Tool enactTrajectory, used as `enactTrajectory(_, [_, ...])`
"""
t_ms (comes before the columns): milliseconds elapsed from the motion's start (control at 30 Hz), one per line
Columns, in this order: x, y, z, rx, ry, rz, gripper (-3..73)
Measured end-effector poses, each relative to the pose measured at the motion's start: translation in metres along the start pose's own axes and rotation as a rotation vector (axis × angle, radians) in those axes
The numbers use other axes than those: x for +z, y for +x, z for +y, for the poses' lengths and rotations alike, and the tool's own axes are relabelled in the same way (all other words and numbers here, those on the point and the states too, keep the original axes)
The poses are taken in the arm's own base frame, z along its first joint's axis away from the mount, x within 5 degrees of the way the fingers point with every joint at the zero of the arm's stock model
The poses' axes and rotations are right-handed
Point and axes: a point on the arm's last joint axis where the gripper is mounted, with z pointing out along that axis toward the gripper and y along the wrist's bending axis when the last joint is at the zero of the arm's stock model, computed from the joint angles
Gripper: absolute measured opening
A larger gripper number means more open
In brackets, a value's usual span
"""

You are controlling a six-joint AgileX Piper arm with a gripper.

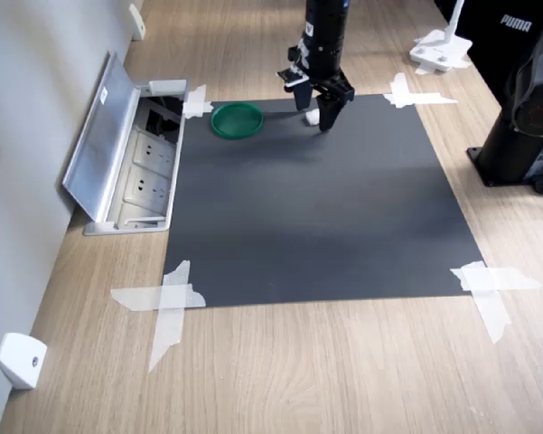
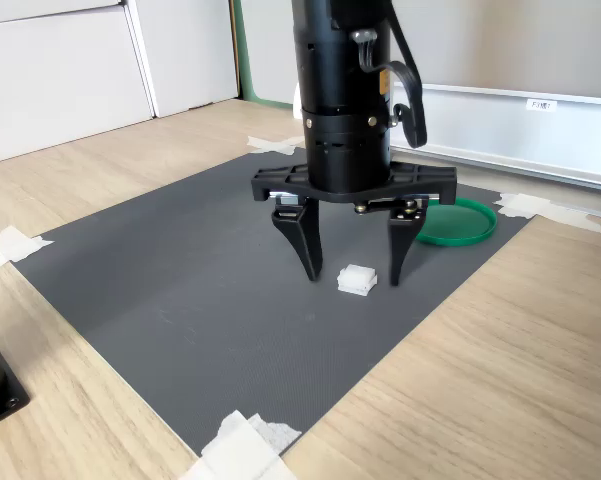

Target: Grasp a white terminal and put it on the green lid.

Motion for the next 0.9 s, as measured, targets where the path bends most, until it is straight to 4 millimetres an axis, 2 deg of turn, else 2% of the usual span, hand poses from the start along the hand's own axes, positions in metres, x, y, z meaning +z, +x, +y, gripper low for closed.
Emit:
enactTrajectory(467, [0.0000, 0.0001, -0.0004, 0.007, 0.005, 0.001, 48.1])
enactTrajectory(900, [0.0027, 0.0027, 0.0008, -0.005, 0.015, 0.012, 46.3])
